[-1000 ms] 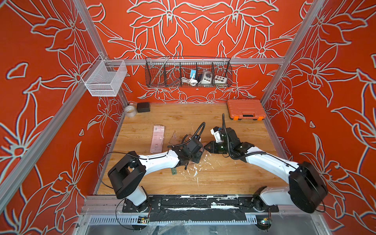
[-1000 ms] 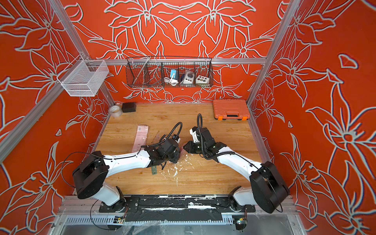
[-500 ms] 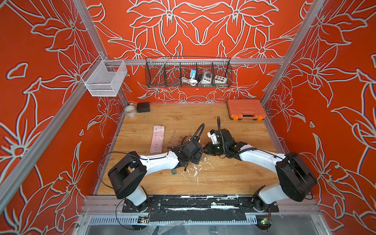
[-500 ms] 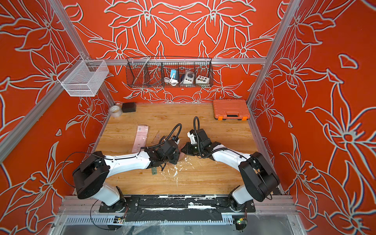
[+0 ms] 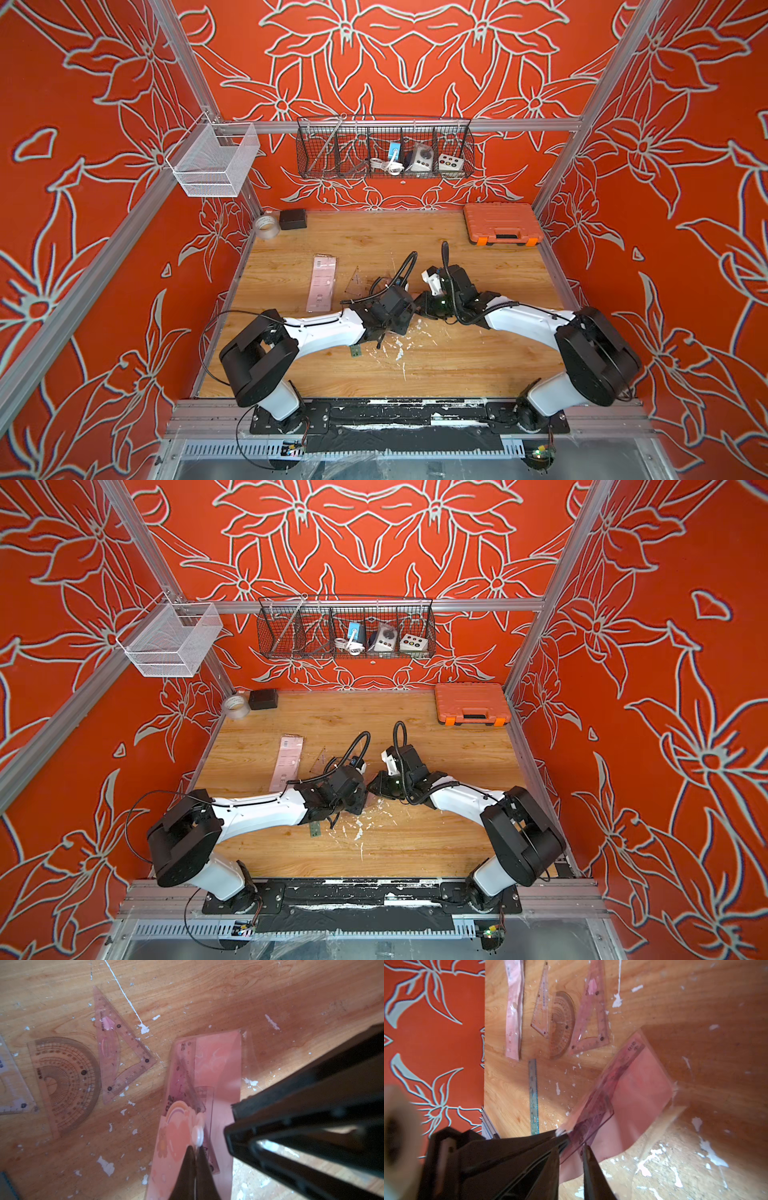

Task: Open the ruler set and take out the ruler
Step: Take out the ruler from the ruler set bag.

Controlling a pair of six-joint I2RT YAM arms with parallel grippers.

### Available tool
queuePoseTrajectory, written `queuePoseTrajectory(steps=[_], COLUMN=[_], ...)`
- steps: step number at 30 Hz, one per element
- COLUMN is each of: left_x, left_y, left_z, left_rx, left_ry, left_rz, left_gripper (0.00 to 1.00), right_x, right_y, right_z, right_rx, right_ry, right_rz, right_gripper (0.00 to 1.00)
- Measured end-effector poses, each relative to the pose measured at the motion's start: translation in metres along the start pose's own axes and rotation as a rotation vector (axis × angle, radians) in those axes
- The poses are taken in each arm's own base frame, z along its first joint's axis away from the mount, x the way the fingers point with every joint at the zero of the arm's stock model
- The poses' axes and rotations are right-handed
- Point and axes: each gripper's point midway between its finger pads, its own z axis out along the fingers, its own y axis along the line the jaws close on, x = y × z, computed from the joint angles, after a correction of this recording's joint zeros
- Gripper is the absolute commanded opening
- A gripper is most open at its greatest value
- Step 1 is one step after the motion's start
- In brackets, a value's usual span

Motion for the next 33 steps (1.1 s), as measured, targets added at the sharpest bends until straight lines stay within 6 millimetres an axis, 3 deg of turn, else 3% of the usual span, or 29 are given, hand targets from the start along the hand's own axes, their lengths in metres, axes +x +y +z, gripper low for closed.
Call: queuePoseTrajectory(steps=[13,21,33], left_x=[-0.002,0.004,0.003], left_y=[-0.004,0.001,0.007], left_z=[-0.003,-0.007,-0.008], left_rx=[0.022,0.011,-0.024], left_ry=[-0.016,-0.027,-0.05], left_rz=[0.0,0.001,-0.006], left_gripper=[0.0,0.0,0.0], right_x=[-0.003,-0.007,-0.011], right_y=[-0.013,-0.019,-0.013], right_z=[0.02,0.032,0.022], right_rx=[0.02,0.038,0.044], right_ry=[0.0,0.0,-0.024], right_rz=[0.065,0.085,0.066], right_gripper=[0.27,0.0,0.0])
